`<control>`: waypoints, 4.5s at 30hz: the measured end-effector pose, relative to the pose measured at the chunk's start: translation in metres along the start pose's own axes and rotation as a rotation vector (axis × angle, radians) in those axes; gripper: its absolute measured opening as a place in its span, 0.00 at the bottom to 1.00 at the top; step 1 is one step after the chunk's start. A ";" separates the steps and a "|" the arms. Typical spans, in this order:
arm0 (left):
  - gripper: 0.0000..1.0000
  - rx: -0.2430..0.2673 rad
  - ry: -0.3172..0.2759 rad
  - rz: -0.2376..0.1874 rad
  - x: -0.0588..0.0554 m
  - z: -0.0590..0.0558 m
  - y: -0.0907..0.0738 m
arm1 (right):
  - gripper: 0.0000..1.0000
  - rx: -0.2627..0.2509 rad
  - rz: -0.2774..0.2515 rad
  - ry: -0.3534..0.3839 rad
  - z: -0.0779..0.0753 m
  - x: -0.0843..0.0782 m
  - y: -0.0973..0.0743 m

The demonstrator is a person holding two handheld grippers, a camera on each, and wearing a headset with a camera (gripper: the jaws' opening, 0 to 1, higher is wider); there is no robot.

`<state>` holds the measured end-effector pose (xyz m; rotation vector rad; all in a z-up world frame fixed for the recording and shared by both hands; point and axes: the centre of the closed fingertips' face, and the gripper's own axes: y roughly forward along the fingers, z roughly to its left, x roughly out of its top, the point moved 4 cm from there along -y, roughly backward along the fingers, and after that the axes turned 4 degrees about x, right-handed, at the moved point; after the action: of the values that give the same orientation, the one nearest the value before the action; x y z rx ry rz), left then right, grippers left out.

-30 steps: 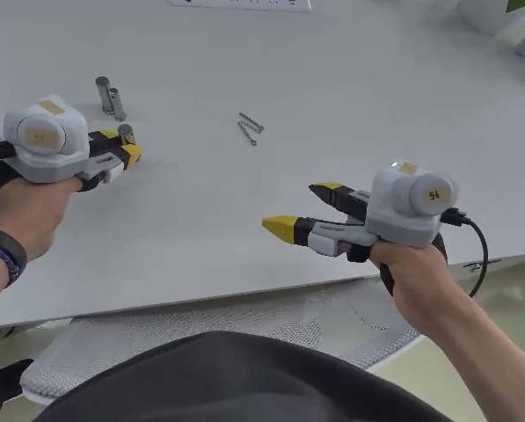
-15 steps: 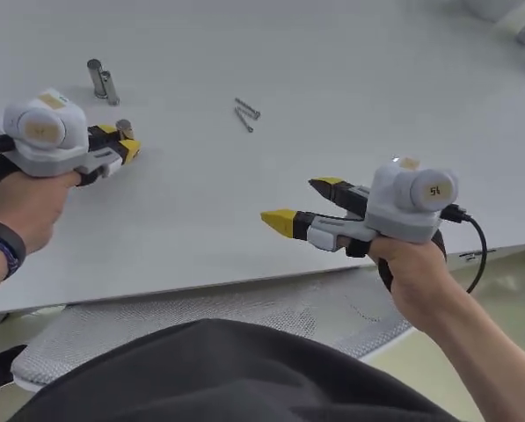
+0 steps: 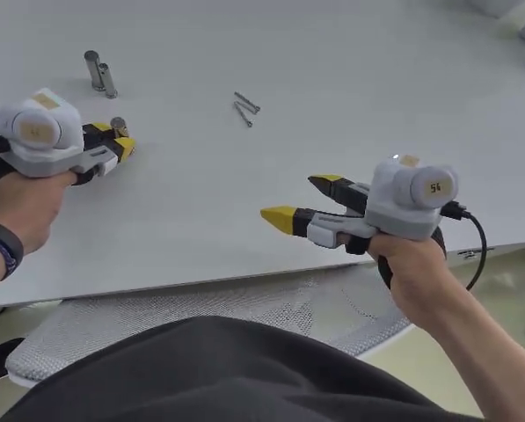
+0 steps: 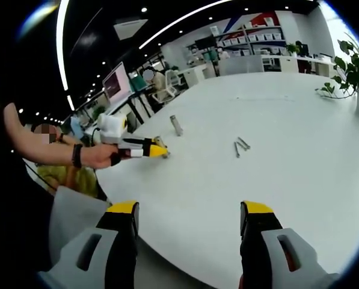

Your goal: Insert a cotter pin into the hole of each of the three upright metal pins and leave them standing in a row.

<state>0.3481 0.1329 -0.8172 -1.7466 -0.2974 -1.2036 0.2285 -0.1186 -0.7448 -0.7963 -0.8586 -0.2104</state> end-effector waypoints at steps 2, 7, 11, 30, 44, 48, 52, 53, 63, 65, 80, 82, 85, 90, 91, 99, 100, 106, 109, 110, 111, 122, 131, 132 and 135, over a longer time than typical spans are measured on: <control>0.11 0.003 -0.005 -0.002 0.000 0.000 0.000 | 0.70 0.002 0.001 -0.001 0.000 0.000 0.000; 0.11 0.016 -0.006 -0.011 -0.001 -0.003 0.000 | 0.70 0.006 0.003 -0.003 0.002 0.000 0.002; 0.11 0.037 -0.010 -0.015 -0.002 -0.004 0.001 | 0.70 0.008 0.003 -0.006 0.002 0.000 0.003; 0.12 0.106 -0.079 -0.035 -0.003 -0.008 0.001 | 0.70 0.009 0.004 -0.014 -0.001 0.001 0.002; 0.21 0.091 -0.120 -0.038 -0.002 -0.009 0.000 | 0.70 0.004 -0.002 -0.008 0.001 0.001 0.004; 0.21 0.089 -0.113 -0.038 -0.002 -0.006 -0.004 | 0.70 0.006 -0.004 -0.008 0.001 0.002 0.005; 0.22 0.091 -0.116 -0.038 -0.003 -0.001 -0.009 | 0.70 0.006 -0.005 -0.009 0.002 0.003 0.006; 0.22 0.092 -0.119 -0.039 -0.004 0.000 -0.010 | 0.70 0.007 -0.007 -0.009 0.002 0.003 0.006; 0.22 0.097 -0.116 -0.039 -0.006 0.001 -0.026 | 0.70 0.014 -0.004 -0.007 0.002 0.003 0.013; 0.22 0.097 -0.117 -0.040 -0.007 0.001 -0.029 | 0.70 0.015 -0.005 -0.006 0.002 0.004 0.014; 0.25 0.101 -0.108 -0.053 -0.009 0.000 -0.058 | 0.69 0.028 -0.006 0.012 0.002 0.003 0.019; 0.25 0.103 -0.108 -0.057 -0.009 0.000 -0.062 | 0.69 0.032 -0.007 0.016 0.002 0.003 0.021; 0.26 0.103 -0.108 -0.060 -0.010 -0.001 -0.068 | 0.69 0.037 -0.009 0.021 0.003 0.003 0.023; 0.28 0.100 -0.111 -0.062 -0.012 -0.002 -0.079 | 0.69 0.042 -0.006 0.020 0.003 0.004 0.025; 0.29 0.100 -0.108 -0.062 -0.012 -0.003 -0.081 | 0.69 0.043 -0.004 0.020 0.003 0.004 0.026; 0.33 0.087 -0.101 -0.072 -0.009 -0.007 -0.095 | 0.68 0.037 0.025 -0.003 -0.001 0.004 0.032; 0.33 0.082 -0.101 -0.072 -0.008 -0.008 -0.097 | 0.68 0.037 0.028 -0.005 -0.001 0.004 0.033; 0.35 0.067 -0.079 -0.079 -0.002 -0.010 -0.106 | 0.64 0.028 0.059 -0.013 -0.007 0.000 0.038; 0.37 0.064 -0.073 -0.082 0.000 -0.011 -0.110 | 0.64 0.024 0.068 -0.008 -0.012 -0.004 0.039; 0.37 0.064 -0.072 -0.084 0.001 -0.011 -0.111 | 0.64 0.024 0.070 -0.005 -0.013 -0.005 0.040; 0.38 0.064 -0.070 -0.085 0.001 -0.011 -0.113 | 0.64 0.024 0.072 -0.004 -0.015 -0.005 0.040; 0.40 0.072 -0.085 -0.089 0.000 -0.009 -0.124 | 0.63 0.015 0.090 -0.006 -0.026 -0.002 0.048; 0.40 0.075 -0.082 -0.090 0.002 -0.004 -0.127 | 0.58 0.003 0.112 -0.010 -0.036 -0.004 0.057; 0.40 0.075 -0.084 -0.092 0.002 -0.003 -0.127 | 0.58 0.000 0.118 -0.010 -0.038 -0.004 0.059; 0.40 0.079 -0.089 -0.092 0.001 -0.002 -0.129 | 0.57 -0.011 0.142 -0.029 -0.041 -0.004 0.063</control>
<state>0.2644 0.1965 -0.7431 -1.7359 -0.4766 -1.1647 0.2800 -0.1040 -0.7976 -0.8686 -0.8248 -0.0789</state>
